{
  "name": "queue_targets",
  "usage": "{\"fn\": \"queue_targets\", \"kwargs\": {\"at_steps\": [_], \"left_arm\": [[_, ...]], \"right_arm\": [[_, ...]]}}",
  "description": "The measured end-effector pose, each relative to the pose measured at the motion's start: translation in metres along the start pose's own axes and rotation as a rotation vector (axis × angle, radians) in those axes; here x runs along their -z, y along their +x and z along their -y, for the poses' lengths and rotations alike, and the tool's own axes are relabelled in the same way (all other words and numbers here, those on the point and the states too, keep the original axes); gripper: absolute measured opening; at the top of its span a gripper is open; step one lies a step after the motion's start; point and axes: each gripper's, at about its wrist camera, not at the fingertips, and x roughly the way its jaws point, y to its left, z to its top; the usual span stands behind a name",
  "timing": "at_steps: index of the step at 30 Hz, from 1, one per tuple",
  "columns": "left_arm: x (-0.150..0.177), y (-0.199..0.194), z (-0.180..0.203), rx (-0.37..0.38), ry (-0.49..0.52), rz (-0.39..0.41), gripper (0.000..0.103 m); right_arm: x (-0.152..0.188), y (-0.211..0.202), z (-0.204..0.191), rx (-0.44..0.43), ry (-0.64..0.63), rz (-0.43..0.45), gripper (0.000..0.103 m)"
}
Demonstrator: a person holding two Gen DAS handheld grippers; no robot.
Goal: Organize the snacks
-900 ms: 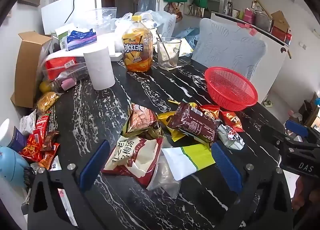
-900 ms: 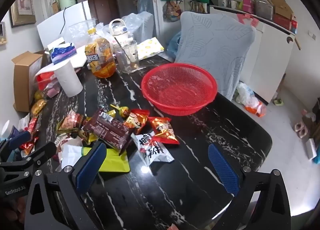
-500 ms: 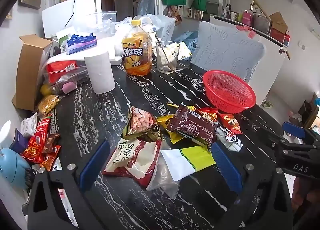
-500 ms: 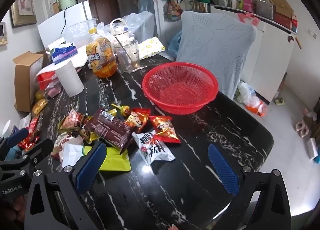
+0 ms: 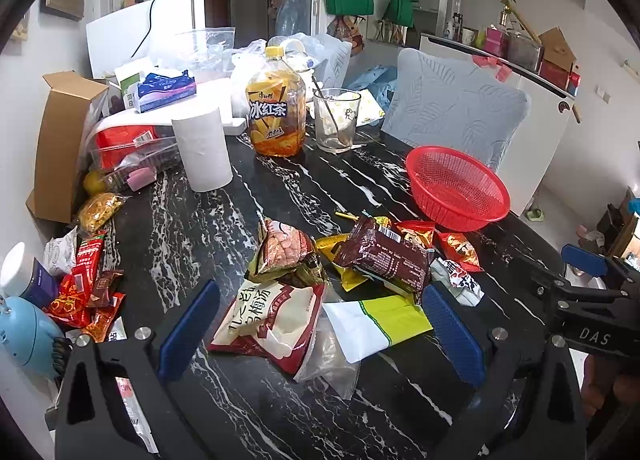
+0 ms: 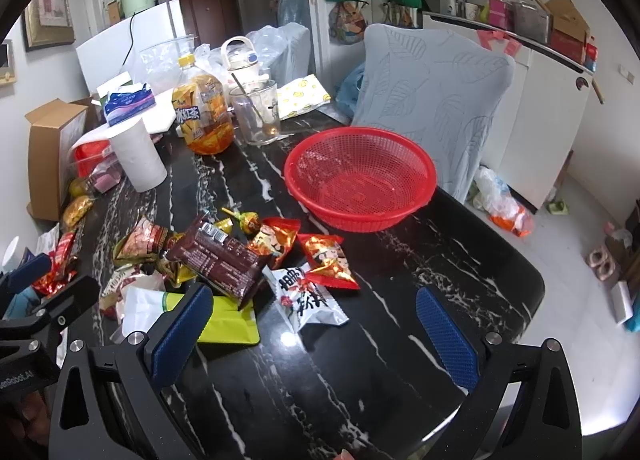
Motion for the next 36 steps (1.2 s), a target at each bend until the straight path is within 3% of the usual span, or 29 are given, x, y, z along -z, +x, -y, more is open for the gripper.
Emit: {"fn": "queue_targets", "kwargs": {"at_steps": [36], "left_arm": [[-0.0002, -0.0066, -0.0004, 0.01, -0.014, 0.012, 0.103]], "right_arm": [[-0.005, 0.0002, -0.0017, -0.024, -0.01, 0.006, 0.103]]}}
